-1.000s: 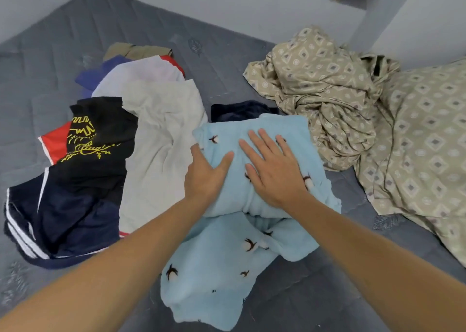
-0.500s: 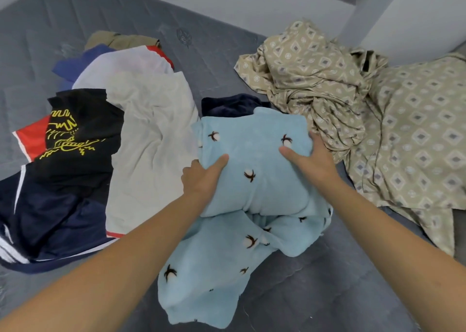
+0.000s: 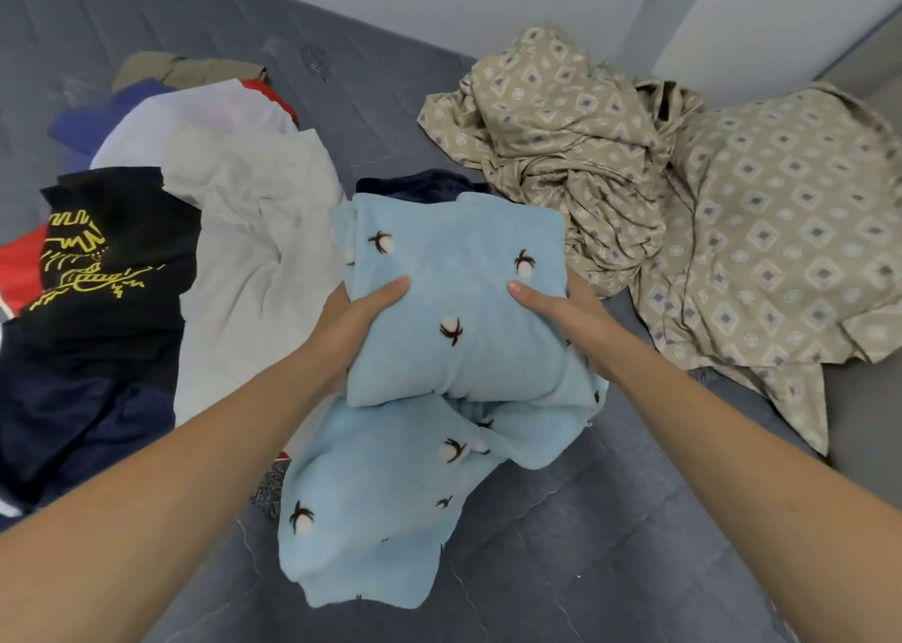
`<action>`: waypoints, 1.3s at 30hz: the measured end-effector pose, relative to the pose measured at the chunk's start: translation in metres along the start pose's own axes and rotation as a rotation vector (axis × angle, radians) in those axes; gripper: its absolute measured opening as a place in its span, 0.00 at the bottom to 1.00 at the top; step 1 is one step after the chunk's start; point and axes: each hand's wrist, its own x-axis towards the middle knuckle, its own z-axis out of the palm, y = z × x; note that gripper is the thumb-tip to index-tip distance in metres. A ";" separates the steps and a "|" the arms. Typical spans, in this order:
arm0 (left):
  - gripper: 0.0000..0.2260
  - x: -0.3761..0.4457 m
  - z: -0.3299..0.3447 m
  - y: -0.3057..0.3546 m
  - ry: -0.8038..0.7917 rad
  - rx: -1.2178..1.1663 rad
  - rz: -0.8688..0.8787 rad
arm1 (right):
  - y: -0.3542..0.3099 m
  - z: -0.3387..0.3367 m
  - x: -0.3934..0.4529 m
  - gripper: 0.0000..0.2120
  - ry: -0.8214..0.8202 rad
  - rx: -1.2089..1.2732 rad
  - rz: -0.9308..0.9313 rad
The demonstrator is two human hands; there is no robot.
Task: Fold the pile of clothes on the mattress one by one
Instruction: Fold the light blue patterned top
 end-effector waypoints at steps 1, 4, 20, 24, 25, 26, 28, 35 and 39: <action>0.23 -0.004 0.002 0.003 -0.010 0.024 0.037 | -0.002 -0.001 -0.005 0.31 0.000 0.023 -0.007; 0.23 -0.019 0.009 0.015 -0.021 0.069 0.149 | -0.009 -0.002 -0.023 0.28 0.027 0.095 -0.053; 0.24 -0.133 0.170 -0.021 -0.336 0.284 0.199 | 0.070 -0.144 -0.219 0.30 0.240 0.267 -0.072; 0.24 -0.152 0.238 -0.078 -0.445 0.375 0.095 | 0.145 -0.191 -0.282 0.32 0.365 0.348 -0.024; 0.24 -0.155 0.254 -0.095 -0.475 0.410 0.060 | 0.168 -0.198 -0.299 0.33 0.409 0.373 0.007; 0.24 -0.156 0.268 -0.113 -0.507 0.449 0.017 | 0.191 -0.203 -0.316 0.33 0.459 0.399 0.043; 0.23 -0.158 0.296 -0.150 -0.583 0.541 -0.074 | 0.239 -0.203 -0.350 0.32 0.560 0.449 0.110; 0.15 -0.163 0.391 -0.269 -0.838 0.975 -0.206 | 0.380 -0.166 -0.424 0.32 0.886 0.705 0.262; 0.16 -0.168 0.452 -0.322 -0.949 1.084 -0.133 | 0.420 -0.150 -0.439 0.34 1.078 0.890 0.316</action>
